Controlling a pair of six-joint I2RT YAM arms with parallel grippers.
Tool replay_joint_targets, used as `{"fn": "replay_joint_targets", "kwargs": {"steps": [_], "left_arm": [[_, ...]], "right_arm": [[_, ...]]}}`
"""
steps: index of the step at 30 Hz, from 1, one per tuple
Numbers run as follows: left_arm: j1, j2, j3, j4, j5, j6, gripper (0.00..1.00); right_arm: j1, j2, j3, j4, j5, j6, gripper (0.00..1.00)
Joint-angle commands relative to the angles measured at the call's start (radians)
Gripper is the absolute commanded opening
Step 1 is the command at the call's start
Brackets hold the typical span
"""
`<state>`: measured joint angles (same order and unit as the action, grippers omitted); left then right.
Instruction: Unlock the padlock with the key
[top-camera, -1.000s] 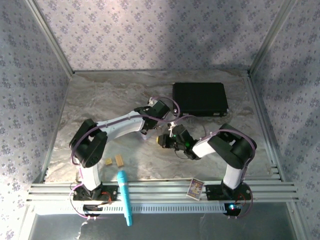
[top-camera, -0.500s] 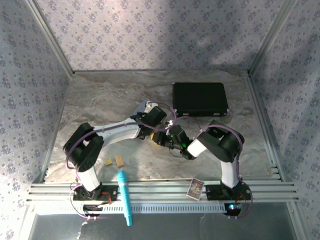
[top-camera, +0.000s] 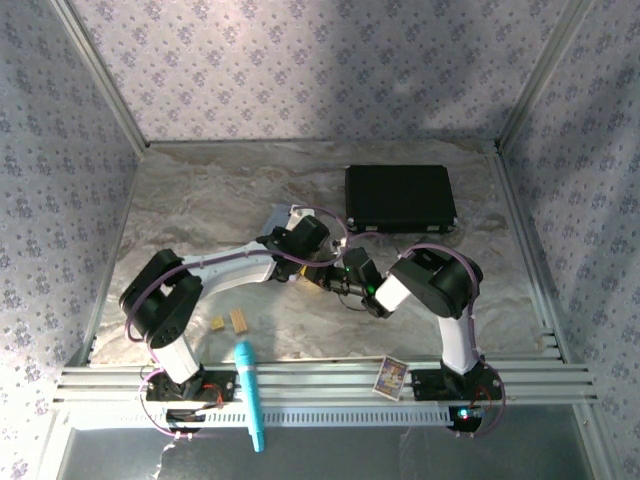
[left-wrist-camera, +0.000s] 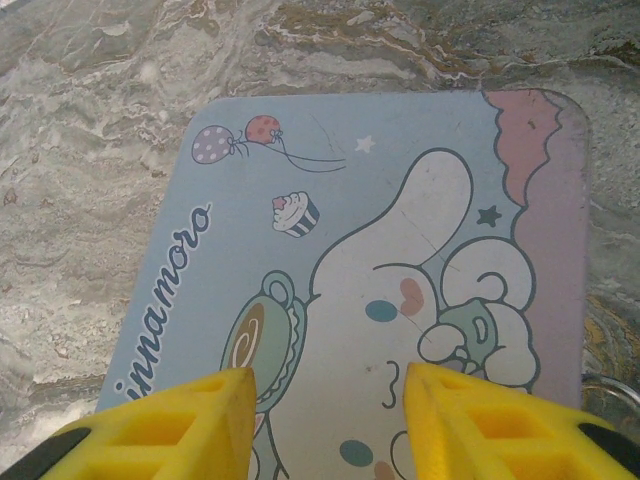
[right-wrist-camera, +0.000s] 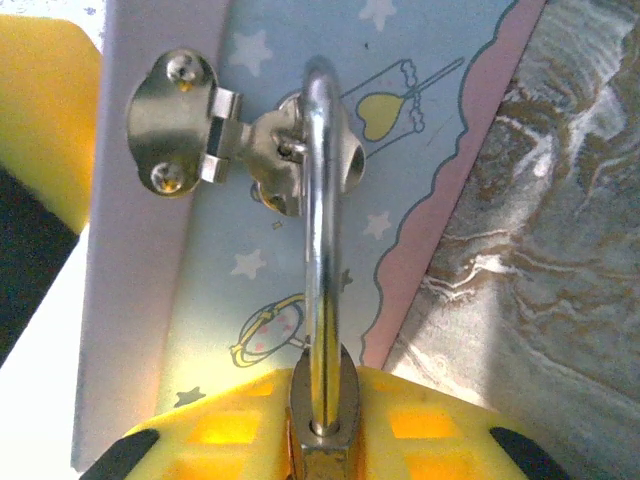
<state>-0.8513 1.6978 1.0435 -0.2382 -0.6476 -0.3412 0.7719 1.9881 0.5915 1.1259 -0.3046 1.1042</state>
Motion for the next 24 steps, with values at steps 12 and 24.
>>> {"fn": "replay_joint_targets", "kwargs": {"steps": [12,24], "left_arm": [[-0.033,0.059,-0.050,-0.182,0.148,-0.006,0.45],[-0.037,0.056,-0.021,-0.207,0.150,-0.014,0.45]], "right_arm": [[0.008,0.043,-0.108,-0.036,0.013,0.000,0.29],[0.015,0.022,-0.175,-0.018,0.033,-0.004,0.24]]}}
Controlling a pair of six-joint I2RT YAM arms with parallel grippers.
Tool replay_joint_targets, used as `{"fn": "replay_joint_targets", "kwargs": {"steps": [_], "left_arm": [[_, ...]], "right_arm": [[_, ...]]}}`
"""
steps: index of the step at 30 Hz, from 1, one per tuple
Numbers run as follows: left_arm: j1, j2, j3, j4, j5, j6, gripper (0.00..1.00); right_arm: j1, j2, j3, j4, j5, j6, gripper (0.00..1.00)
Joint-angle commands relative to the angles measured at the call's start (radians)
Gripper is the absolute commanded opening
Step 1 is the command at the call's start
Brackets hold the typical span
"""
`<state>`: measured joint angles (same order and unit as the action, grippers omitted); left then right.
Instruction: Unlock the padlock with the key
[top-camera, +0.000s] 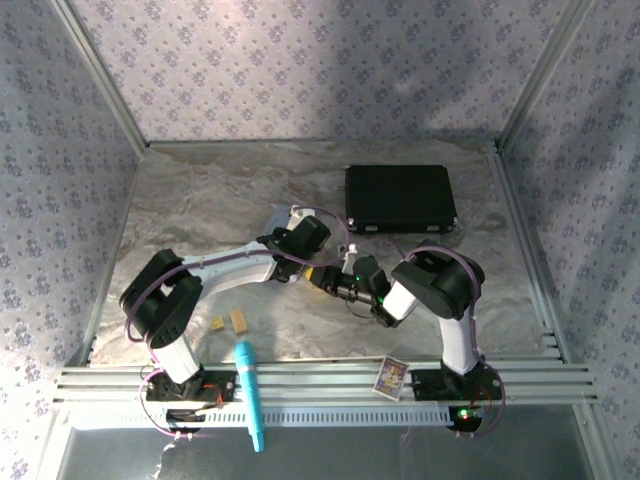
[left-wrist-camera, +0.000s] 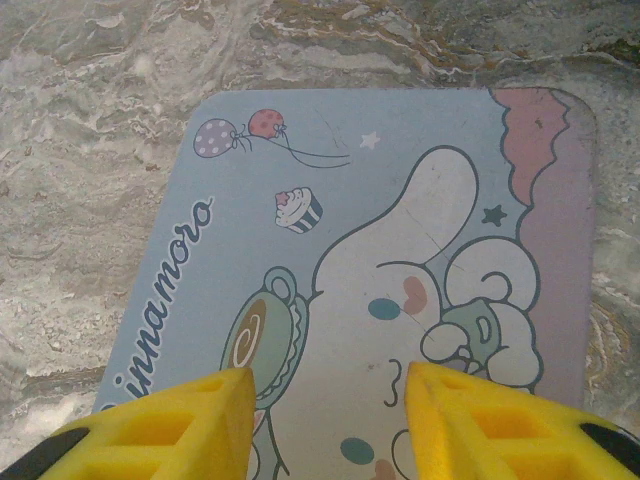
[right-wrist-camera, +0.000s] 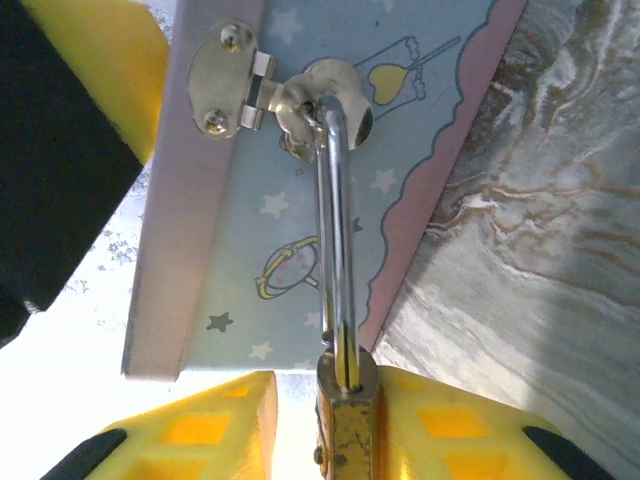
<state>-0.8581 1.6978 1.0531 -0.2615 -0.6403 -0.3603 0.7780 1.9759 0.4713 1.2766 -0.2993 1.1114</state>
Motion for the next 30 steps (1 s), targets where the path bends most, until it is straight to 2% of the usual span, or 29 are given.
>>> {"fn": "replay_joint_targets", "kwargs": {"steps": [1,3,8,11,19,30], "left_arm": [[-0.029,0.054,-0.028,-0.185,0.141,0.004,0.45],[-0.034,0.053,-0.024,-0.188,0.140,0.003,0.45],[-0.046,0.067,-0.025,-0.189,0.133,0.005,0.44],[-0.059,0.082,-0.037,-0.178,0.131,0.021,0.40],[-0.105,0.112,-0.064,-0.158,0.123,0.064,0.38],[-0.110,0.107,-0.116,-0.117,0.128,0.074,0.36]], "right_arm": [[0.012,0.039,-0.056,-0.164,0.032,-0.010,0.21],[0.019,0.049,-0.055,-0.144,0.046,-0.007,0.13],[0.026,0.075,-0.044,-0.091,0.095,0.007,0.00],[0.017,0.088,-0.023,-0.069,0.106,0.022,0.00],[-0.022,0.091,0.037,-0.064,0.080,0.046,0.00],[-0.080,0.075,0.065,-0.073,0.036,0.078,0.00]]}}
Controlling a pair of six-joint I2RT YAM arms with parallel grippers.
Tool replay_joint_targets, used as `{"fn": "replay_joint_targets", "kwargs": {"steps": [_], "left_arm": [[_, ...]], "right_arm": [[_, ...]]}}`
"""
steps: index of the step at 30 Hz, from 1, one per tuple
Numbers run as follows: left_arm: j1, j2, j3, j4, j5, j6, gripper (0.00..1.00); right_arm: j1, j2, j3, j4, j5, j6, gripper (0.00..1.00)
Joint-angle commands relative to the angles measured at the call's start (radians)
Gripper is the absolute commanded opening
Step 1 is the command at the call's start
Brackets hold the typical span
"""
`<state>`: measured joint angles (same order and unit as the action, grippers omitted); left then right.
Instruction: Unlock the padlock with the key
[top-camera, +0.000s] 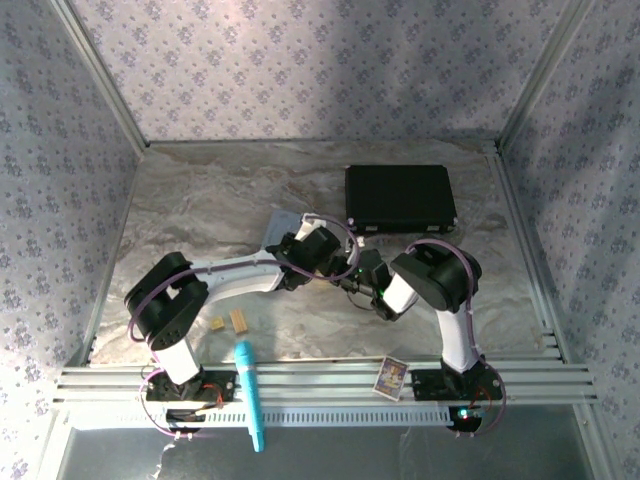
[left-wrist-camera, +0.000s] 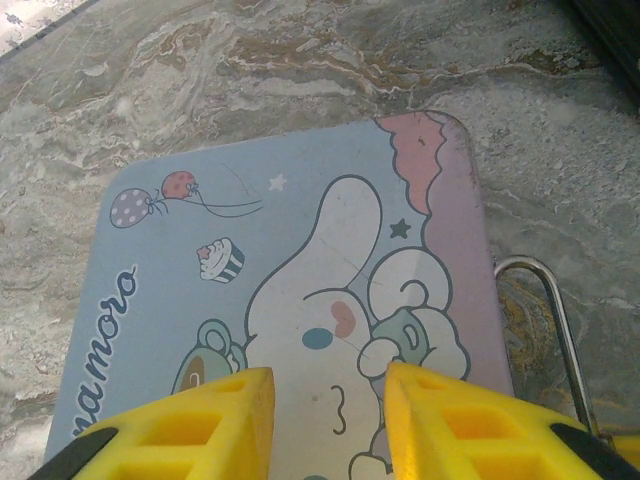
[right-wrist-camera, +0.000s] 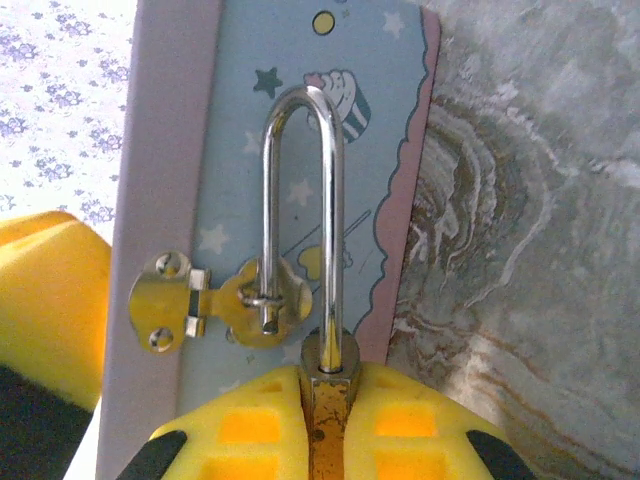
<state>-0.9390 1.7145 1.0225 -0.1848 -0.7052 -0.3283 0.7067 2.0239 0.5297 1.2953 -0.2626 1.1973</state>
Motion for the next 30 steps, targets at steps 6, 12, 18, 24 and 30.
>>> {"fn": "replay_joint_targets", "kwargs": {"steps": [6,12,18,24,30], "left_arm": [[-0.029,0.073,-0.101,-0.183,0.181,0.039,0.36],[-0.028,0.062,-0.108,-0.187,0.160,0.031,0.36],[-0.030,0.047,-0.110,-0.195,0.142,0.029,0.36],[-0.034,0.014,-0.127,-0.178,0.133,0.032,0.36],[-0.038,0.014,-0.139,-0.164,0.141,0.037,0.36]], "right_arm": [[-0.040,0.022,0.018,-0.101,-0.002,0.005,0.00],[-0.047,-0.010,0.032,-0.160,-0.004,-0.019,0.00],[-0.064,-0.052,-0.006,-0.231,0.000,-0.031,0.00],[-0.085,-0.116,0.005,-0.349,0.012,-0.092,0.00],[-0.081,-0.221,0.040,-0.525,0.094,-0.140,0.00]]}}
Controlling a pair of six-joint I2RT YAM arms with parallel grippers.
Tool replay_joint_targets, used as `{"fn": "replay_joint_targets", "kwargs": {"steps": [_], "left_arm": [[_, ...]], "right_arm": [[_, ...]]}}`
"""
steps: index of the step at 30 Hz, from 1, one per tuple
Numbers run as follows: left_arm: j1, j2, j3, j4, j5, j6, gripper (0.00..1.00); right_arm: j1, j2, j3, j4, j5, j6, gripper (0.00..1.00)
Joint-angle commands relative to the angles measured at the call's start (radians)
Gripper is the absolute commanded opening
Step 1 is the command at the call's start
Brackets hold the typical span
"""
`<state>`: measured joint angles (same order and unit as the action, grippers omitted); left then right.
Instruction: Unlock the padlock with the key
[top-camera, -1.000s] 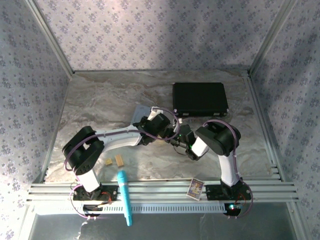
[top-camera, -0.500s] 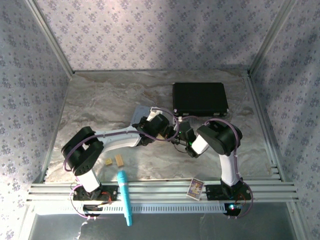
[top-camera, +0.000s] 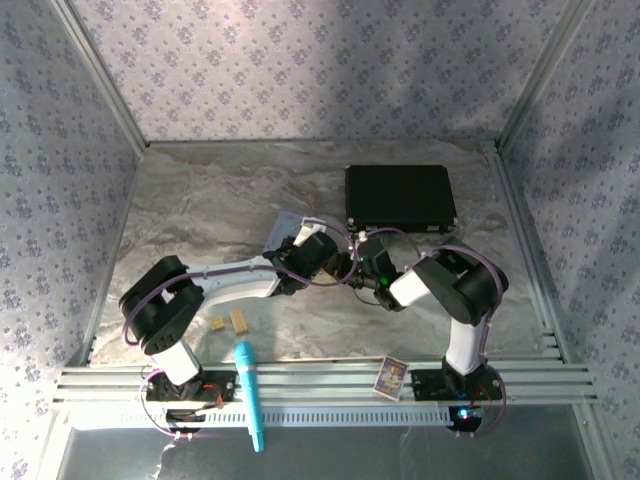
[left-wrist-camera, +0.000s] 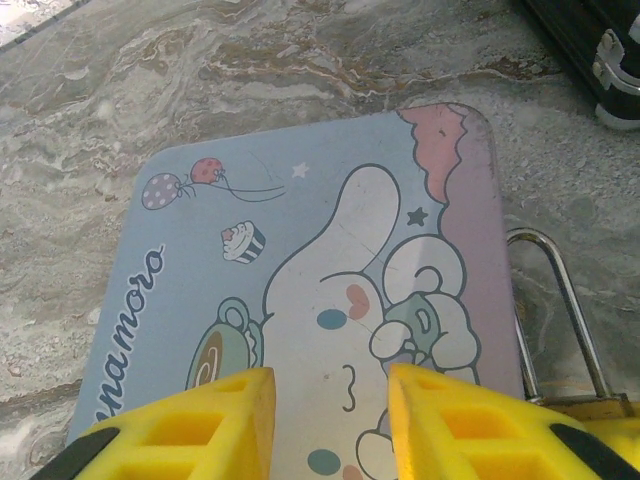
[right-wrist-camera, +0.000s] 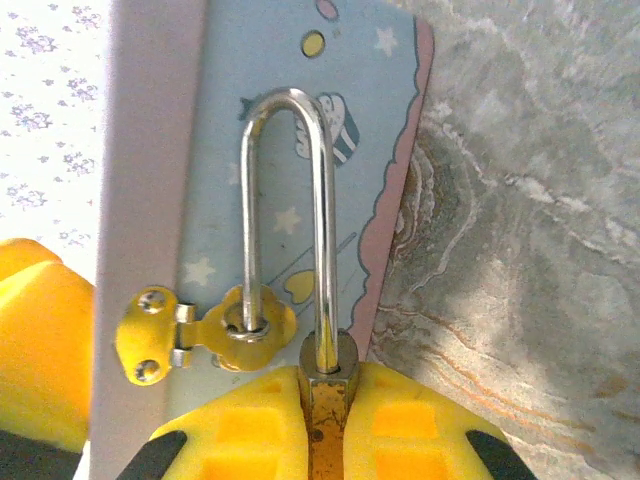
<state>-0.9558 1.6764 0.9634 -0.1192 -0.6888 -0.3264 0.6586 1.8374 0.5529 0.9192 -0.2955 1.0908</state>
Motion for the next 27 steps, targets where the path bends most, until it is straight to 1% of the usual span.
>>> {"fn": "replay_joint_targets", "kwargs": {"steps": [1,3,5,7,9,12,17,21,25,26,27], "left_arm": [[-0.024,0.055,-0.082,-0.226,0.121,0.033,0.36],[-0.026,0.061,-0.087,-0.217,0.125,0.031,0.36],[-0.026,0.071,-0.092,-0.217,0.122,0.026,0.36],[-0.026,0.075,-0.093,-0.219,0.117,0.022,0.36],[-0.027,0.070,-0.109,-0.200,0.126,0.021,0.35],[-0.029,0.069,-0.123,-0.184,0.132,0.015,0.35],[-0.032,0.083,-0.130,-0.188,0.117,0.007,0.35],[-0.032,0.091,-0.132,-0.181,0.117,-0.002,0.35],[-0.032,0.109,-0.129,-0.181,0.117,-0.017,0.35],[-0.032,0.111,-0.132,-0.176,0.117,-0.017,0.35],[-0.032,0.108,-0.138,-0.166,0.117,-0.016,0.35]], "right_arm": [[-0.037,-0.035,0.022,-0.143,0.121,-0.023,0.00],[-0.049,-0.025,0.029,-0.117,0.105,-0.001,0.00],[-0.054,-0.020,0.052,-0.147,0.086,-0.007,0.00],[-0.048,-0.021,0.060,-0.182,0.099,-0.018,0.00],[-0.056,-0.022,0.057,-0.188,0.138,-0.012,0.00],[-0.070,-0.005,0.092,-0.195,0.136,-0.001,0.00],[-0.046,-0.022,0.121,-0.281,0.250,-0.030,0.00],[-0.059,-0.053,0.096,-0.275,0.283,-0.032,0.00],[-0.058,-0.071,0.083,-0.251,0.290,-0.027,0.00],[-0.061,-0.064,0.082,-0.243,0.291,0.001,0.00],[-0.073,-0.046,0.071,-0.199,0.281,0.048,0.00]]}}
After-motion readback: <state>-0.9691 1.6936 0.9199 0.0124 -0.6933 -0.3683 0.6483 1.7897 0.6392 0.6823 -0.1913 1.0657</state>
